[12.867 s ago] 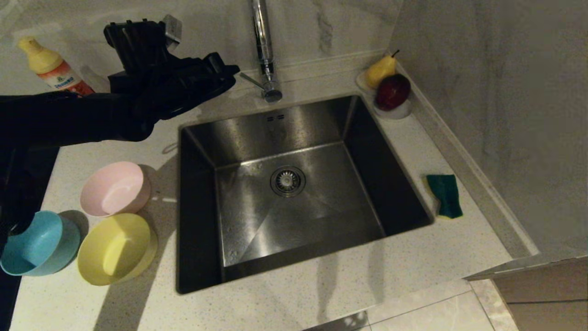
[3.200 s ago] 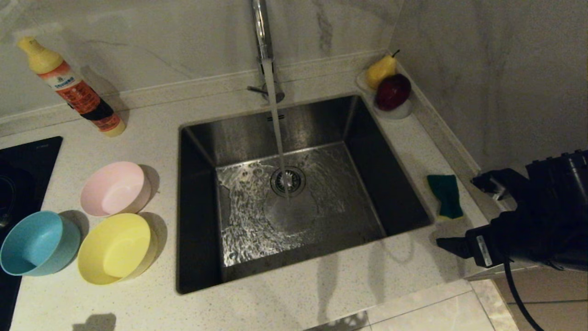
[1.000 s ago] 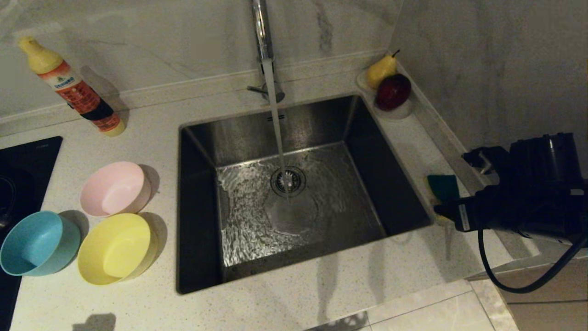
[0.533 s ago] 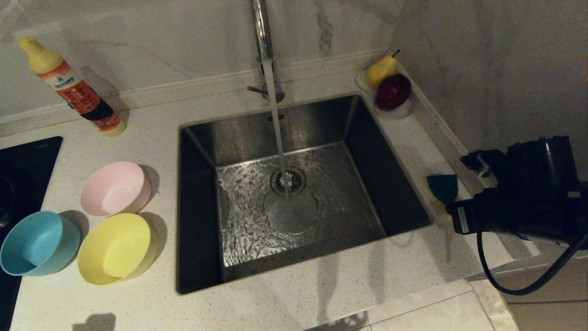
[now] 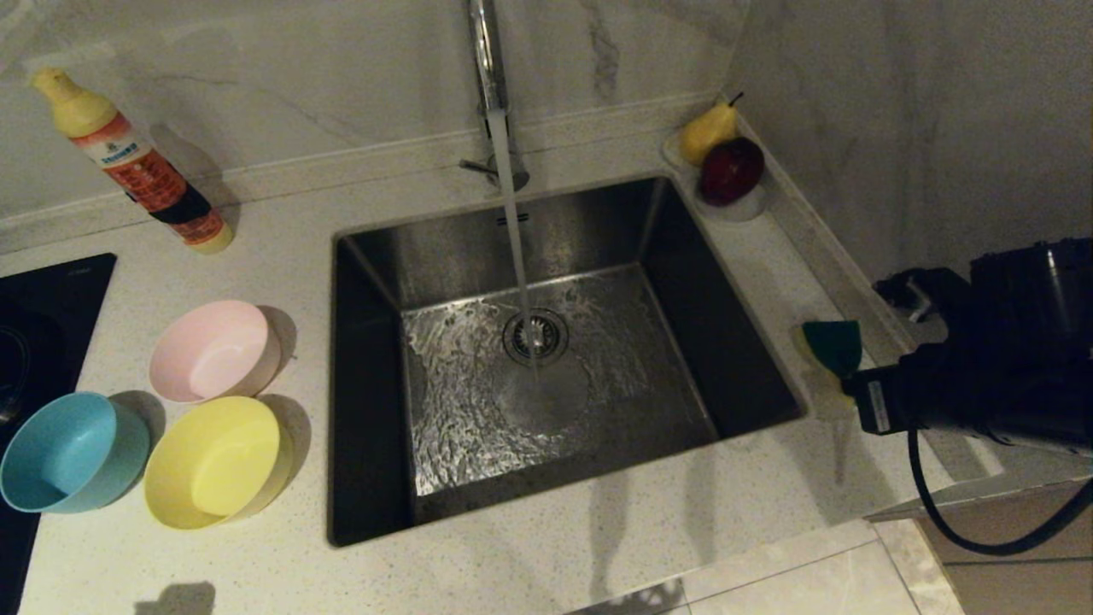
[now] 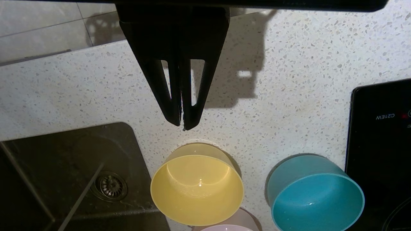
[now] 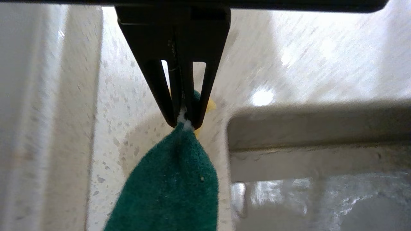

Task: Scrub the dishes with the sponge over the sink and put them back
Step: Pick up a bowl and the sponge

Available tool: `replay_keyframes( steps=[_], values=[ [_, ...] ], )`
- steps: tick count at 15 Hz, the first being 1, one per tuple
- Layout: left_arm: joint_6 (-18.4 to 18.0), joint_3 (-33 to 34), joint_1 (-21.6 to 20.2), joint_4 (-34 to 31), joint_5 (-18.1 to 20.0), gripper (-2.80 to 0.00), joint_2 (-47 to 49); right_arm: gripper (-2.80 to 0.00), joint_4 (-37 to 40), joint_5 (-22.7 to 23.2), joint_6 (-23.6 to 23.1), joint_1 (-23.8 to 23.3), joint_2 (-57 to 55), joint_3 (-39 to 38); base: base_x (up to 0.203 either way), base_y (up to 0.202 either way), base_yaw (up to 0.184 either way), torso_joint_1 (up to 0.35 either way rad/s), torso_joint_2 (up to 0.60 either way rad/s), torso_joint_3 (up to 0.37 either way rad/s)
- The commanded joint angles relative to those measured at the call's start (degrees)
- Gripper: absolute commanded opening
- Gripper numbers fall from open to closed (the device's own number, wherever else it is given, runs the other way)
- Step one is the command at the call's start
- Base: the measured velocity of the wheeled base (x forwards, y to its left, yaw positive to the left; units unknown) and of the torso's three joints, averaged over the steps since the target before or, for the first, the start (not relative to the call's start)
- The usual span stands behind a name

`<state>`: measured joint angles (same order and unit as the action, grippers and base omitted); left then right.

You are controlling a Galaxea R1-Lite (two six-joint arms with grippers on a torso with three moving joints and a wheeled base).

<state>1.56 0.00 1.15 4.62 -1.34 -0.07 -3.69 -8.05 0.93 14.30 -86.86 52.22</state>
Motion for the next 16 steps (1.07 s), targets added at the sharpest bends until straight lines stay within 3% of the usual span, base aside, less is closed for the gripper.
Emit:
replay_keyframes(
  steps=[1, 3, 5, 16],
  values=[
    [0.02, 1.85, 0.00, 0.04, 0.02, -2.80, -0.01, -2.80, 4.99, 1.58, -0.12, 0.19, 5.30, 2.22, 0.000, 0.000, 0.000, 0.000, 0.00, 0.000],
    [0.02, 1.85, 0.00, 0.04, -0.07, -2.80, -0.01, -2.80, 10.20, 3.65, -0.14, 0.20, 6.87, 4.11, 0.000, 0.000, 0.000, 0.000, 0.00, 0.000],
    [0.02, 1.85, 0.00, 0.04, 0.02, -2.80, -0.01, -2.80, 10.37, 3.63, -0.24, 0.20, 6.80, 3.62, 0.000, 0.000, 0.000, 0.000, 0.00, 0.000],
    [0.02, 1.85, 0.00, 0.04, 0.02, -2.80, -0.01, -2.80, 3.54, 2.77, -0.15, -0.24, -0.50, -2.02, 0.000, 0.000, 0.000, 0.000, 0.00, 0.000]
  ],
)
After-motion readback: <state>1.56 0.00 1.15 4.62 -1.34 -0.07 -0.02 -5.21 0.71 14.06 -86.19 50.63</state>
